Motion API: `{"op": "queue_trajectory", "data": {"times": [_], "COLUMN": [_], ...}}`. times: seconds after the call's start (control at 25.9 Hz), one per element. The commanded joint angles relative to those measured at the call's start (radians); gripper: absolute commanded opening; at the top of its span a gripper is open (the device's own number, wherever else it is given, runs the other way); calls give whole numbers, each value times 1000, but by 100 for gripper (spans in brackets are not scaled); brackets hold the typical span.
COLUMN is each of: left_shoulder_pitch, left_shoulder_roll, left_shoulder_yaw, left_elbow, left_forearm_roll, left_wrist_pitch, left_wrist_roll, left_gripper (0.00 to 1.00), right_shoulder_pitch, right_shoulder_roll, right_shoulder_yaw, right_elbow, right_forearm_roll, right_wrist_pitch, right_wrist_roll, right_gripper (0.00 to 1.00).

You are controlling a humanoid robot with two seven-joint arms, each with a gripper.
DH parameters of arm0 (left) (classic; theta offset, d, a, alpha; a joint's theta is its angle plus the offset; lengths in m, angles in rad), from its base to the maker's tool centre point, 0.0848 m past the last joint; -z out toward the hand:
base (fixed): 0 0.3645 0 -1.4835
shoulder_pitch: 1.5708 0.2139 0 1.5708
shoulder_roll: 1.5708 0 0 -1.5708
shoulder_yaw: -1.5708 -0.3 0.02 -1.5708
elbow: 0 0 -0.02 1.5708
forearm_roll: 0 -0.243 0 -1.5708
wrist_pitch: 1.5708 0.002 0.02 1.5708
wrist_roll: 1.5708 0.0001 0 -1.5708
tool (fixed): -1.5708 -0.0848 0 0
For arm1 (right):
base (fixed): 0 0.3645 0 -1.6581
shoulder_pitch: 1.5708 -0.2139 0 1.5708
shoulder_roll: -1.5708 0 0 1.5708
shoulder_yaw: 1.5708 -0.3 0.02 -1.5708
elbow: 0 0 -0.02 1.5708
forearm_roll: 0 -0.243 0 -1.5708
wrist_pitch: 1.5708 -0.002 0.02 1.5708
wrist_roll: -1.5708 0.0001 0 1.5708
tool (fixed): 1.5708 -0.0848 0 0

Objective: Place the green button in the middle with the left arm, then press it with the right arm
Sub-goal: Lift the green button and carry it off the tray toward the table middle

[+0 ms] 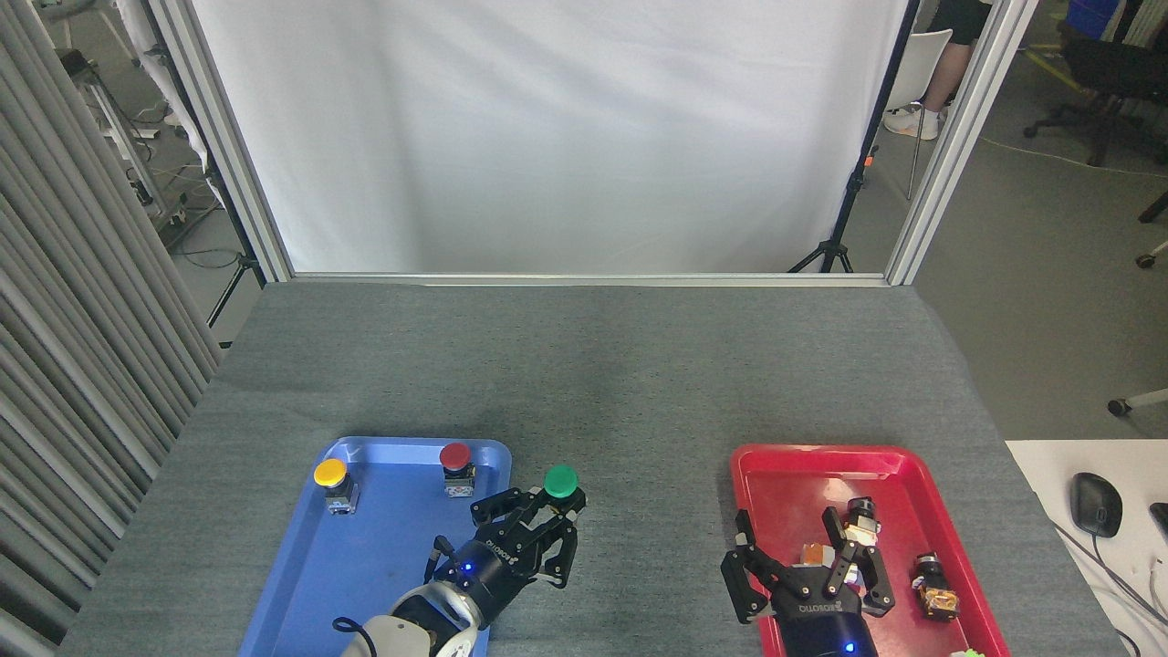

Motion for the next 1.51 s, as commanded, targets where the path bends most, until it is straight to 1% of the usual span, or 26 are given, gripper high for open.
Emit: {"op": "queue_trajectory", "data": {"times": [0.0, 0.12, 0.19, 0.27, 0.39, 0.46, 0.58, 0.85, 0.97, 1.04, 1.08, 1.12, 1.2, 1.27, 1.31, 1.35, 1.39, 1.47], "left_shoulder_pitch": [-50, -77, -87, -93, -99, -97, -97, -97, -94, -93, -93, -93, -91, -87, -85, -76, -62, -44], "left_shoulder_roll": [-70, -102, -108, -113, -117, -137, -137, -137, -139, -139, -139, -139, -139, -137, -137, -137, -137, -139], "left_shoulder_yaw": [-17, -17, -20, -47, -69, -80, -118, -164, -167, -168, -168, -168, -168, -167, -168, -168, -167, -168], "left_elbow": [100, 178, 218, 244, 252, 261, 281, 283, 286, 286, 286, 286, 286, 286, 284, 283, 273, 258], "left_forearm_roll": [-1, -1, -3, -1, 2, 4, 14, 14, 14, 14, 16, 16, 17, 17, 19, 19, 19, 19], "left_wrist_pitch": [5, 13, 37, 53, 54, 53, 59, 71, 71, 74, 77, 82, 99, 97, 96, 96, 94, 90], "left_wrist_roll": [-1, 1, 3, 3, 1, 1, 9, 12, 13, 13, 13, 15, 15, 24, 27, 29, 29, 29], "left_gripper": [0, 0, 0, 0, 0, 0, 0, 0, 2, 8, 13, 22, 51, 70, 77, 86, 98, 100], "right_shoulder_pitch": [5, 8, 10, 14, 20, 20, 20, 19, 19, 17, 17, 17, 17, 19, 19, 22, 22, 22], "right_shoulder_roll": [-4, -7, -7, -7, -12, -16, -26, -30, -32, -32, -33, -35, -36, -39, -42, -47, -47, -47], "right_shoulder_yaw": [0, 1, 1, 1, 1, 1, 1, 1, 1, 1, 1, 1, 1, 1, 2, 1, 3, 3], "right_elbow": [-1, -1, -1, -1, -1, -1, -1, 5, 5, 5, 5, 5, 2, 4, 4, 4, 4, 4], "right_forearm_roll": [0, 0, 0, 0, 0, 0, 0, -3, -4, -4, -3, -3, -3, -3, -3, -3, -3, -3], "right_wrist_pitch": [-2, -2, -3, -3, -5, -5, -5, -9, -9, -9, -9, -9, -9, -9, -9, -11, -11, -11], "right_wrist_roll": [-1, -3, -3, -3, -3, -3, -4, 0, 0, 2, 0, 0, -1, -1, -1, -1, 0, 3], "right_gripper": [100, 100, 100, 100, 100, 100, 100, 100, 100, 100, 100, 100, 100, 100, 100, 100, 100, 100]}}
